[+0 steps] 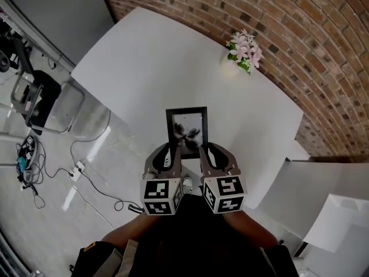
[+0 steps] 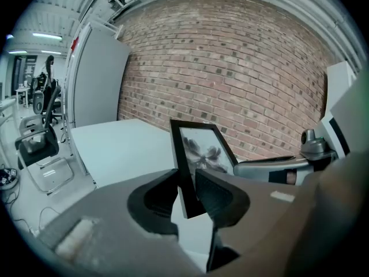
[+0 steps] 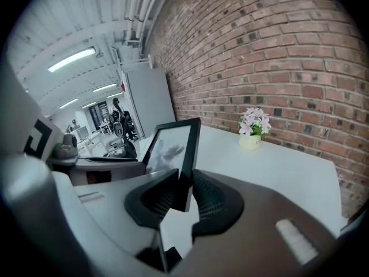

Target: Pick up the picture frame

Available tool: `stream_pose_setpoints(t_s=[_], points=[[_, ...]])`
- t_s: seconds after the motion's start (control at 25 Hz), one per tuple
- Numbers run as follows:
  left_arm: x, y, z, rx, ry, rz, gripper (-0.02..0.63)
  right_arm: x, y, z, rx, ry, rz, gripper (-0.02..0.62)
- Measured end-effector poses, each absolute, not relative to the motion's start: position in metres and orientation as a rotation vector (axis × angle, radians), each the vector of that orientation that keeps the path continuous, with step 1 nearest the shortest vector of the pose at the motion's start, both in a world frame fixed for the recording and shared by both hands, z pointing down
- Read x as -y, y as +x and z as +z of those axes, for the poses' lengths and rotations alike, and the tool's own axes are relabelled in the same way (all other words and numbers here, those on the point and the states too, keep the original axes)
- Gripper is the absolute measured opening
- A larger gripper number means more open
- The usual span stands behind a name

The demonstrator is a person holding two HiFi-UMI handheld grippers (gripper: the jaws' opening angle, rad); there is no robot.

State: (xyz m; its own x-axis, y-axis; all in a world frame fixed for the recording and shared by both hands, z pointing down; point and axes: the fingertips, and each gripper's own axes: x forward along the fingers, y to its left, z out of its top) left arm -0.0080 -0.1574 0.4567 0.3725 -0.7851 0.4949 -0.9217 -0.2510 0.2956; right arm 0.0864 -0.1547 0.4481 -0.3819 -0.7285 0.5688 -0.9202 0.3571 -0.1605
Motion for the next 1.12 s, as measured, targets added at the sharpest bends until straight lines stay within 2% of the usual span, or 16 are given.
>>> stream_pose_setpoints(t_s=[0.6,1.12], points=[[0.073,-0.025,0.394,1.643,2.108,0.26,0.087,0.076,0.069,0.387,2.391,1.37,0.517,0.078],[0.045,-0.101,0.359,1.772,2.095,0.203,0.086,0.054,-0.005,0.357,2.511,1.307,0.44,0.078]])
